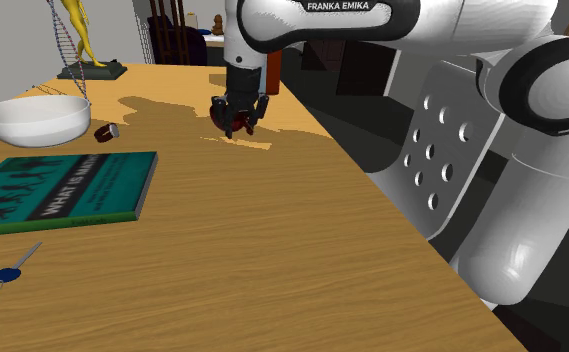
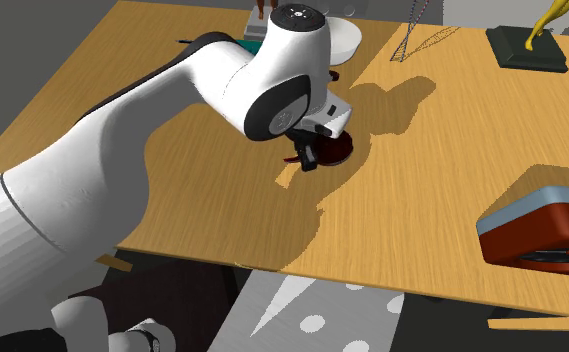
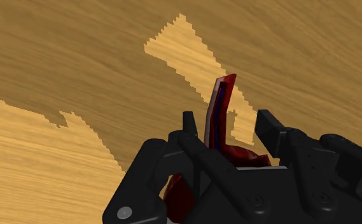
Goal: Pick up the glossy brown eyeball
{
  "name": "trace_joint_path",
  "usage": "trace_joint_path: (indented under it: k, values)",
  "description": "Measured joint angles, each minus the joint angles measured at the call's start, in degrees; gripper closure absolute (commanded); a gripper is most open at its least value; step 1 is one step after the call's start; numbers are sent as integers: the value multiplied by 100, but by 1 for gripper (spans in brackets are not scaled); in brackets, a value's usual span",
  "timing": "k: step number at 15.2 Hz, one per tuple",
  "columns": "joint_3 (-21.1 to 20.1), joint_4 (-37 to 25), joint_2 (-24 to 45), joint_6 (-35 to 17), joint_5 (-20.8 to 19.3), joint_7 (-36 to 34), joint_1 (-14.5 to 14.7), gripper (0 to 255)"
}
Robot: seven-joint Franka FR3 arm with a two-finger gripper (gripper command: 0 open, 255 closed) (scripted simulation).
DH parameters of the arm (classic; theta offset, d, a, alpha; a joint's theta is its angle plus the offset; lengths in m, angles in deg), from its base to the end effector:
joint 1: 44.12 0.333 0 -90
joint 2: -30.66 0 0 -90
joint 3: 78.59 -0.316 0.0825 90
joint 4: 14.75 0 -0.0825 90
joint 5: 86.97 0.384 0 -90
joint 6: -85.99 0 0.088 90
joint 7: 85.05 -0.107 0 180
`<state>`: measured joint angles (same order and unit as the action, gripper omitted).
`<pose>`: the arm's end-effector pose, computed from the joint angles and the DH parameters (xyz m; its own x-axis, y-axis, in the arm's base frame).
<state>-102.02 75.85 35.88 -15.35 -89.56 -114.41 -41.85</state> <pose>0.5443 0.2463 0.5895 0.9935 -0.0624 0.0947 -0.0585 -0.9974 -0.0431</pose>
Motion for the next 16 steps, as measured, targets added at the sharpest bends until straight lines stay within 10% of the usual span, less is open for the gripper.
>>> trace_joint_path:
  k: [16]
  values:
    - [-51, -1674, 429, 1287, -188, -86, 132, 255]
